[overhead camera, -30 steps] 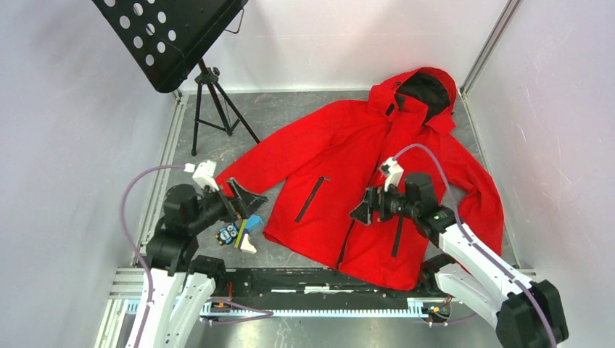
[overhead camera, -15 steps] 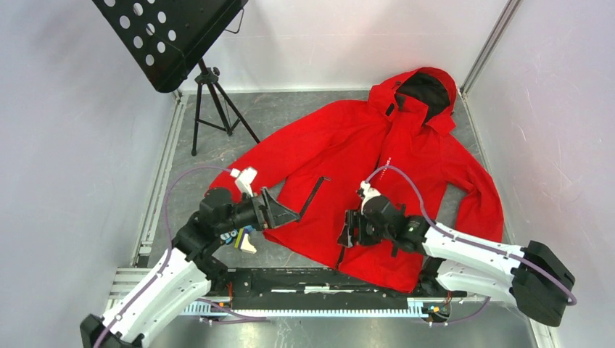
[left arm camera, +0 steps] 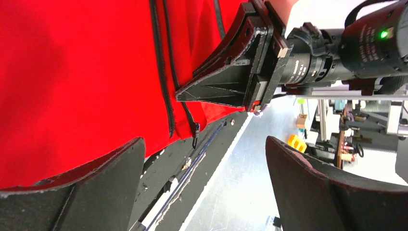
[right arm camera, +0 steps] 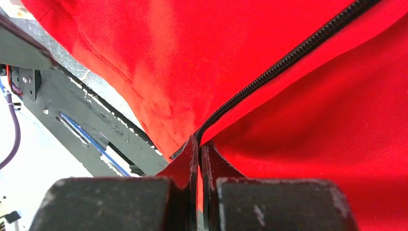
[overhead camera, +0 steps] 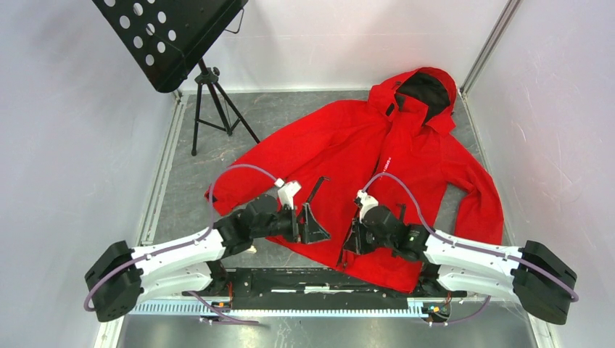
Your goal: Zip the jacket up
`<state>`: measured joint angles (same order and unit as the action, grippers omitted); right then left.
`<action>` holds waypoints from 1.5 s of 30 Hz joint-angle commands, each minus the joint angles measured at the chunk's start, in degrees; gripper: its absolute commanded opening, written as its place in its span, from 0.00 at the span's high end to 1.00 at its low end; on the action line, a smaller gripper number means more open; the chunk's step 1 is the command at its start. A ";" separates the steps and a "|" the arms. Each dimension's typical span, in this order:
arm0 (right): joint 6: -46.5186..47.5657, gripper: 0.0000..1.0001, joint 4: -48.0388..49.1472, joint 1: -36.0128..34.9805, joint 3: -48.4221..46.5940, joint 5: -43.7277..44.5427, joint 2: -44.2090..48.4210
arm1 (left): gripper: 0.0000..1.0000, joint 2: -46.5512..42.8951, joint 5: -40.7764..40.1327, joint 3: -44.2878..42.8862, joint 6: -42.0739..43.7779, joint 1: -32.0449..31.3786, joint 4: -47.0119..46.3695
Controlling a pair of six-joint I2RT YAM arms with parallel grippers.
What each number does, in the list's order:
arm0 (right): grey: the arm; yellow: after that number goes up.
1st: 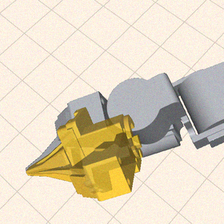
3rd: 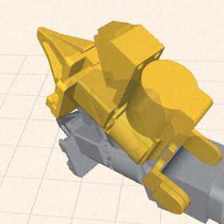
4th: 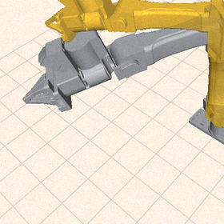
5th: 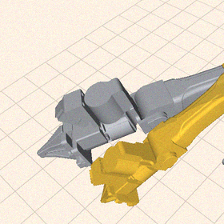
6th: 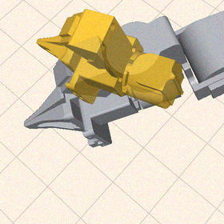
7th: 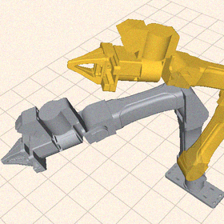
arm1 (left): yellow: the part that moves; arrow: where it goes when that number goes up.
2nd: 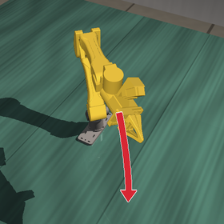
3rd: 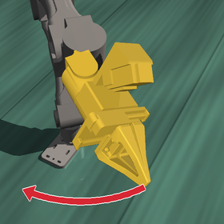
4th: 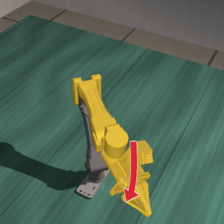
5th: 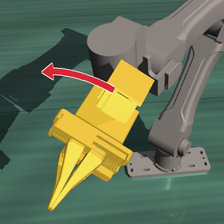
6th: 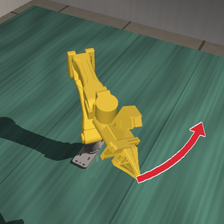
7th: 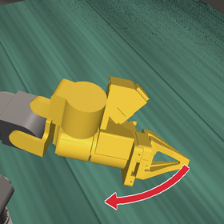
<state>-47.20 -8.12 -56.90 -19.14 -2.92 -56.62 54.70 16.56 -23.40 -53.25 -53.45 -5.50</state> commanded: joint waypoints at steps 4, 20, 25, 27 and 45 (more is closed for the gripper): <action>6.66 1.00 10.77 -0.09 1.22 -3.48 0.02 | 0.17 10.13 -0.61 1.23 -2.54 -5.34 -18.84; 1.49 1.00 12.16 -0.09 0.92 -3.38 0.68 | 0.70 29.63 -4.19 -9.20 -0.84 -14.10 -16.21; 0.55 1.00 12.60 -0.13 1.75 -3.17 1.63 | 0.74 30.93 -5.67 -9.69 -1.33 -14.15 -15.18; 0.37 1.00 12.84 -0.12 1.91 -3.45 1.74 | 0.77 31.43 -5.88 -9.87 -1.56 -14.14 -14.89; 0.89 1.00 12.69 -0.14 1.92 -3.65 0.68 | 0.58 22.93 -9.38 -6.47 -2.03 -14.49 -11.22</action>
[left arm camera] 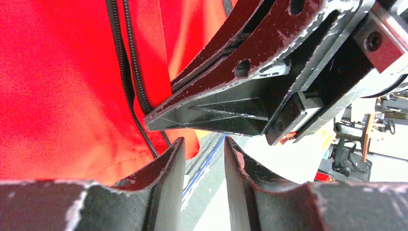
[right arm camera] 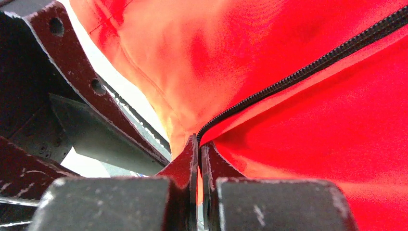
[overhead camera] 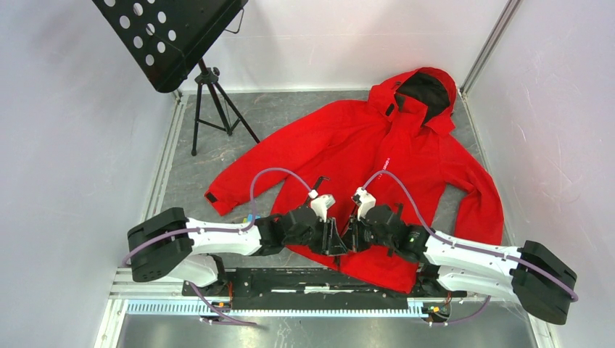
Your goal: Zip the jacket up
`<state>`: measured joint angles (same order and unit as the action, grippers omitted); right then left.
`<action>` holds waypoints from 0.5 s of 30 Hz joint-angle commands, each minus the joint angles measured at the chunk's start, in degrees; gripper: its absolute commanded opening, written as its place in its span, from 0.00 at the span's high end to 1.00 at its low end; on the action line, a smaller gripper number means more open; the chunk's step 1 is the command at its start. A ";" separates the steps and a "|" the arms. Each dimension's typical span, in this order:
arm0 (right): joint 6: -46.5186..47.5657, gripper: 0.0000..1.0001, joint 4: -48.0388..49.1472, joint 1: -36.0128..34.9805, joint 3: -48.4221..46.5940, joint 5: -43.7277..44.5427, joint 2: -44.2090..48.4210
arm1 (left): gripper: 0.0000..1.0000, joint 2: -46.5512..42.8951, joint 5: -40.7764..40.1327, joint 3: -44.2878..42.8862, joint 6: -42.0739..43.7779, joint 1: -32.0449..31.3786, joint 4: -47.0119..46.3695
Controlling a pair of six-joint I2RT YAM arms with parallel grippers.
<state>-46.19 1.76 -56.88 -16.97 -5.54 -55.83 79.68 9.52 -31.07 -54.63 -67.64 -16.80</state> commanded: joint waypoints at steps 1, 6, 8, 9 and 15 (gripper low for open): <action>-0.10 1.00 2.86 -0.11 -0.34 -1.11 -0.22 | 0.57 -2.02 -2.45 1.20 -0.72 -0.31 0.10; -0.26 1.00 2.86 -0.15 -0.45 -1.01 0.09 | 0.62 0.08 -1.82 0.40 -1.11 -0.31 1.21; -0.26 1.00 2.90 -0.17 -0.63 -0.93 0.23 | 0.64 0.55 -1.95 0.40 -1.17 -0.35 1.15; -0.17 1.00 2.90 -0.16 -0.75 -1.04 0.25 | 0.65 0.86 -2.07 0.29 -1.09 -0.30 1.16; -0.38 1.00 2.90 -0.16 -0.75 -1.13 0.65 | 0.69 3.68 -1.86 -0.69 -0.83 -0.36 1.51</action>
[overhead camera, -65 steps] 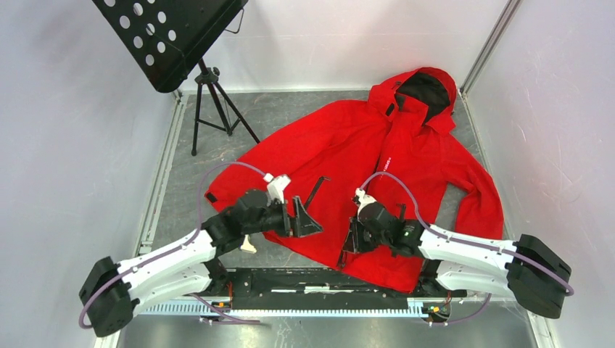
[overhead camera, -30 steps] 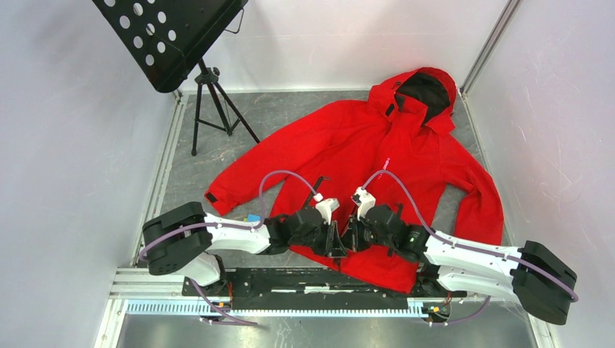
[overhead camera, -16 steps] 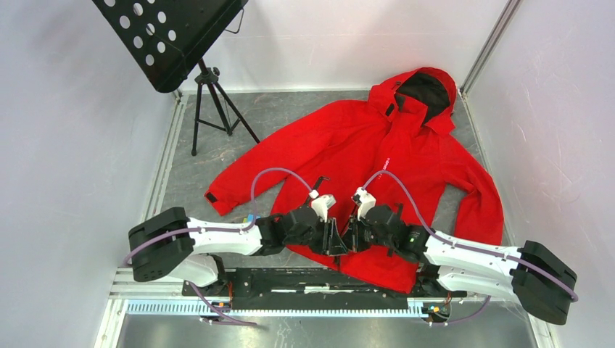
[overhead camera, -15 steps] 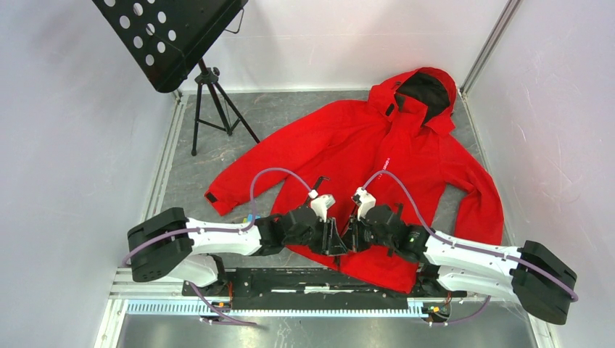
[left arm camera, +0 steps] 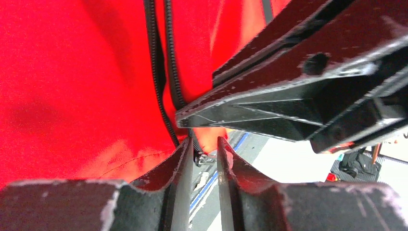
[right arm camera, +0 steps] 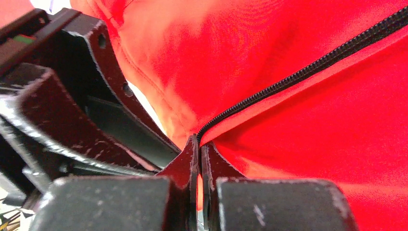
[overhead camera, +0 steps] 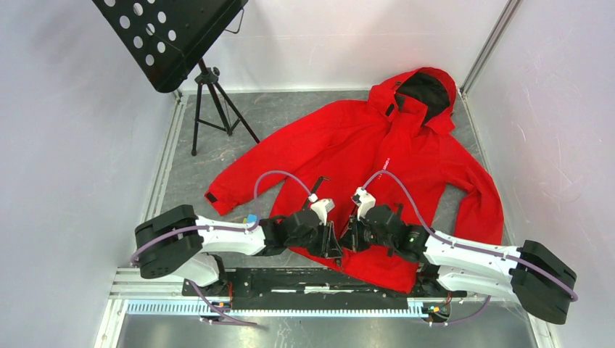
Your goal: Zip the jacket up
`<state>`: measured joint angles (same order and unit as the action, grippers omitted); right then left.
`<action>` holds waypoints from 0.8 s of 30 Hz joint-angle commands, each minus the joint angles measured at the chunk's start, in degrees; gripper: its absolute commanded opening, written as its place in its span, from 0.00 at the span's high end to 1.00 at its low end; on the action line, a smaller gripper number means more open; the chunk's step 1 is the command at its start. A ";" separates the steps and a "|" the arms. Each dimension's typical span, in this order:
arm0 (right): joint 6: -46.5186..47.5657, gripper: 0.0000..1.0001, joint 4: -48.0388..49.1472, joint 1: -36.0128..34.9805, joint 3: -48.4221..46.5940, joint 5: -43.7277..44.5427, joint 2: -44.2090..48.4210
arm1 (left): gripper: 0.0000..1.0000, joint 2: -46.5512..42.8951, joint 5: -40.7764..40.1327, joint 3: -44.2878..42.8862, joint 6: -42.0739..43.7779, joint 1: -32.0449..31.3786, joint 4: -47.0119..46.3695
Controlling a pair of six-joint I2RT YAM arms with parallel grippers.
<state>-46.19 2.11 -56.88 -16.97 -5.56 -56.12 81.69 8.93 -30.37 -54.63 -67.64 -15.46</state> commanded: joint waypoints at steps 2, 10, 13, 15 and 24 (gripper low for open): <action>-0.39 1.00 2.33 -0.15 -0.66 -0.95 1.37 | 0.71 1.66 -1.45 -1.23 -0.83 -0.33 0.04; -0.48 1.00 2.46 -0.15 -0.37 -1.03 2.03 | 0.66 1.76 -1.28 -0.86 -0.59 -0.35 -0.91; -0.48 1.00 2.38 -0.15 -0.23 -0.82 2.32 | 0.66 2.87 -0.42 -1.51 -0.13 -0.33 -1.65; -0.48 1.00 2.21 -0.15 -0.18 -0.83 2.61 | 0.69 3.33 -0.44 -1.41 0.03 -0.31 -2.13; 2.14 0.83 -0.94 0.08 -0.24 0.64 3.61 | 0.95 1.42 0.29 0.36 3.79 -0.28 -5.76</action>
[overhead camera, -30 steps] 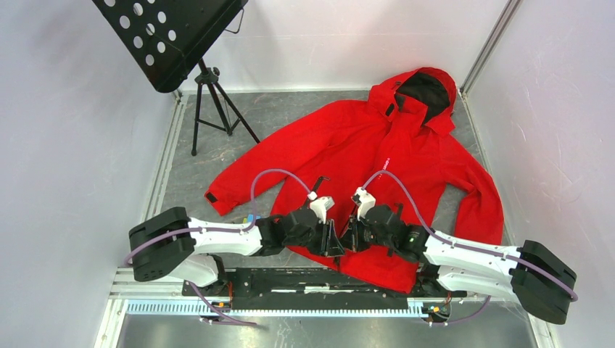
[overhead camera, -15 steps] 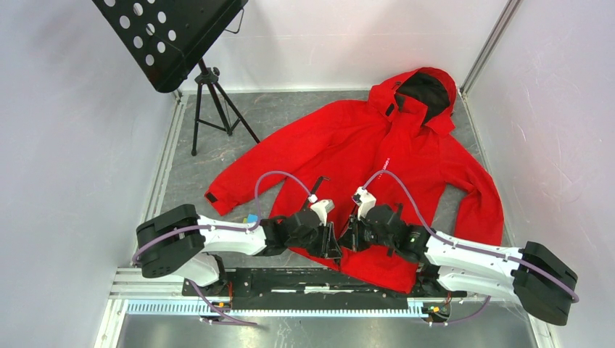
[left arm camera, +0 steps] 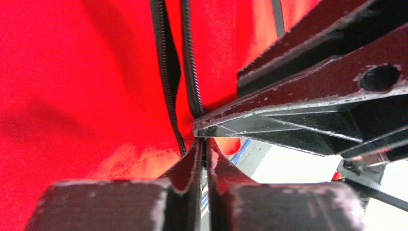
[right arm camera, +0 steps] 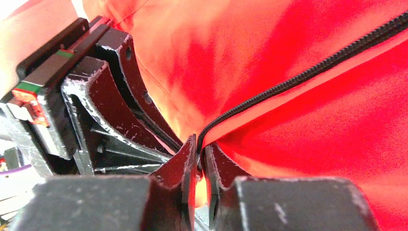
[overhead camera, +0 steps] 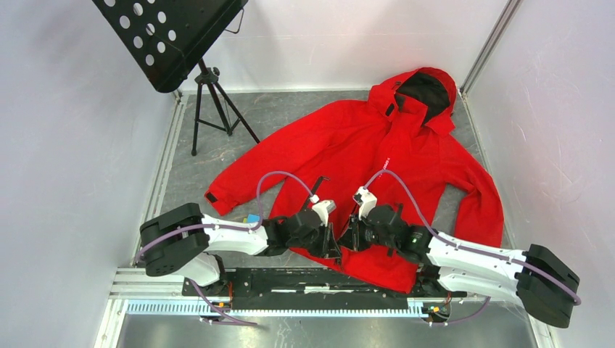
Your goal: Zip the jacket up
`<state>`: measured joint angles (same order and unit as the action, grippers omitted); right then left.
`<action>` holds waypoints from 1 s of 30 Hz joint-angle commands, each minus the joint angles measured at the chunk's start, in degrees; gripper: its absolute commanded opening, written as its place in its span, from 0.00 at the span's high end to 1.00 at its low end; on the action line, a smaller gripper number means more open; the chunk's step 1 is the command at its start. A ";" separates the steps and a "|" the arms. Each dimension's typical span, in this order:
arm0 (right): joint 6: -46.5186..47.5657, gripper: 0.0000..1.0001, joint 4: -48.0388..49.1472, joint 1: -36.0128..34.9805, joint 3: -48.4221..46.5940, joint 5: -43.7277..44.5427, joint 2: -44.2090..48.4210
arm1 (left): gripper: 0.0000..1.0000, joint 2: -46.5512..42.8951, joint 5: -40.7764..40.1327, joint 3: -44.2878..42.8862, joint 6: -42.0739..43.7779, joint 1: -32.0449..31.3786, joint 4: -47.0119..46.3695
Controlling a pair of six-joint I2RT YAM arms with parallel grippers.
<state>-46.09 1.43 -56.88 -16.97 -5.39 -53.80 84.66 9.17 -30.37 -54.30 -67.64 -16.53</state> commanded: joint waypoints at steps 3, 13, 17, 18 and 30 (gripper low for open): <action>6.28 0.64 -3.27 1.31 -0.03 0.49 2.63 | 0.98 -2.23 0.61 1.22 5.01 -0.14 -5.69; 12.12 0.33 10.89 10.80 11.32 -20.38 11.34 | 0.98 -4.36 4.46 3.39 8.25 0.75 -10.44; 11.51 0.60 13.04 10.83 12.57 -21.62 9.04 | 0.98 -4.02 5.75 3.48 8.10 1.31 -11.41; 11.56 0.65 12.55 10.91 12.66 -21.36 8.40 | 0.98 -4.19 5.91 3.56 7.95 1.54 -11.55; 19.82 0.59 6.57 10.83 12.58 -17.89 11.51 | 0.98 -3.38 16.69 6.19 6.27 6.74 -19.55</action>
<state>-30.61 8.08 -46.00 -5.02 -22.98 -42.83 81.69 20.84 -24.40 -48.73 -62.35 -28.99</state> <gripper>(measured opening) 0.393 0.036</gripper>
